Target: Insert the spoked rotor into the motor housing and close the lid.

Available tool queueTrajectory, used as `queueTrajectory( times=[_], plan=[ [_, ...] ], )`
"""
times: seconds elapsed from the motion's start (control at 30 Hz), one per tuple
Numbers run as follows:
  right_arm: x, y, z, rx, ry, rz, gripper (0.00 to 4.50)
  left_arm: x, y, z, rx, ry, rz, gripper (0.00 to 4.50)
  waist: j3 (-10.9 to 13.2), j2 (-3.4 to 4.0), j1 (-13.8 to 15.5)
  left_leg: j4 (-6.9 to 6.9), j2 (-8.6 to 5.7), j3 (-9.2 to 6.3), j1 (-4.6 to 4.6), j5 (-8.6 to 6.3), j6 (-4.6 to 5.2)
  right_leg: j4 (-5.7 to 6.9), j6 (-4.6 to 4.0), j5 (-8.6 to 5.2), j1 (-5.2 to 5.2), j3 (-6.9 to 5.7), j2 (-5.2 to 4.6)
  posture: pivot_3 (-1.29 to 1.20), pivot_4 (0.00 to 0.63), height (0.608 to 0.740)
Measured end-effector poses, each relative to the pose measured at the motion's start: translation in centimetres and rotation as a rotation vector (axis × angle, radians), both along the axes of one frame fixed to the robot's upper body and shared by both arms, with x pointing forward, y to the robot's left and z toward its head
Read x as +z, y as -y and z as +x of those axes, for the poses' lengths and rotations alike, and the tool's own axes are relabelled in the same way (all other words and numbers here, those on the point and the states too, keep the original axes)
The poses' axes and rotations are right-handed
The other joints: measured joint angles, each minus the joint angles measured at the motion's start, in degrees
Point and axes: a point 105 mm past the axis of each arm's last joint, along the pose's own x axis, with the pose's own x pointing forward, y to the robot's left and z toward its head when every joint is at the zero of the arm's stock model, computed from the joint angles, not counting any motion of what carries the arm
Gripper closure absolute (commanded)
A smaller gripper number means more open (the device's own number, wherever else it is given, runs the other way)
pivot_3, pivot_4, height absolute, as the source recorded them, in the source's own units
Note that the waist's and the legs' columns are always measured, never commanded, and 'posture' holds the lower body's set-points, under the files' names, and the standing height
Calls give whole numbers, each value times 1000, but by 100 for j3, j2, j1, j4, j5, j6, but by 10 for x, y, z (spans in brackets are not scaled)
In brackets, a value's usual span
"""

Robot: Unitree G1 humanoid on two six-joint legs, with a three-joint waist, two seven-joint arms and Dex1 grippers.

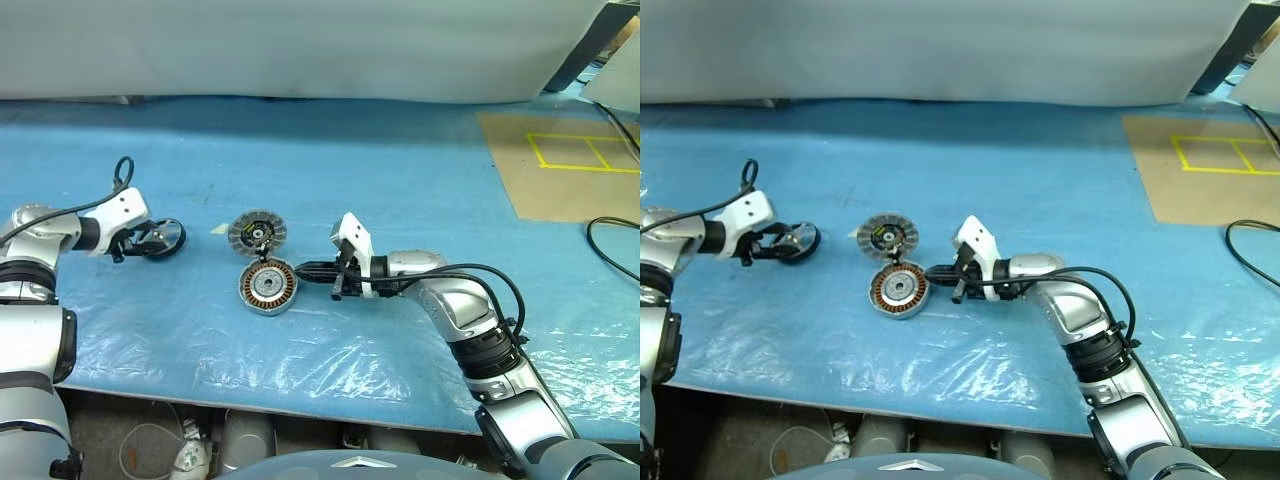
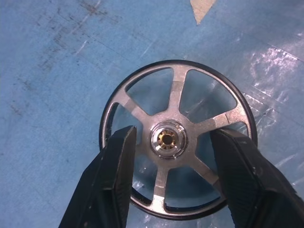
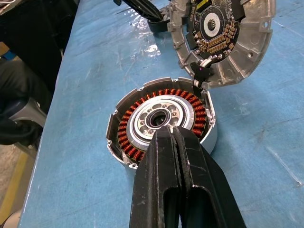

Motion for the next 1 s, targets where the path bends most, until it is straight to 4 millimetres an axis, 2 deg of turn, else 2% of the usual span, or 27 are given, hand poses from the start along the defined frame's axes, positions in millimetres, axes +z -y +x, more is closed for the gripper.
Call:
queueTrajectory(
  times=[0.1, 0.33, 0.47, 0.8, 0.93, 1.0],
  plan=[
    [0, 0, 1, -9, 3, -1, 4500, -1, 0, -1, -4, -3, 4, 1944, 0, 0, 7, 0, -1, -2, -1, 0, 0, 0, 0, 0, 1, -1, -1, 0, 150, 740],
    [1, 0, 2, -19, 16, 1, 4500, 2, -2, -1, 2, 6, 4, 3161, -3, 13, 14, 0, -8, -3, 13, 0, 0, 4, 2, 1, 12, 0, -8, 0, 150, 740],
    [2, -1, 4, -24, 24, 7, 4500, 2, -1, -3, 10, 10, -54, 3165, -3, 12, 15, 8, -9, -4, 11, 0, 0, 4, 6, 3, 15, 1, -11, 0, 150, 740],
    [18, 6, 15, -37, 44, 47, 4500, -5, 10, -35, -96, -14, -310, 3165, -2, 10, 1, 5, -6, -3, -5, 0, 0, 4, 4, 3, -1, -1, -8, 0, 150, 740],
    [19, 12, 16, -22, 40, 33, 4500, -8, 27, -64, -146, -56, -417, 3165, 1, 5, -11, 4, -2, 1, -17, 0, 0, 3, 2, 3, -14, -2, -5, 0, 150, 740],
    [19, 16, 16, -16, 40, 23, 4500, -3, 41, -74, -152, -56, -489, 3165, 2, 5, 2, 5, -3, 1, -17, 0, 1, 4, 1, 2, -12, -3, -6, 0, 150, 740]
  ],
)
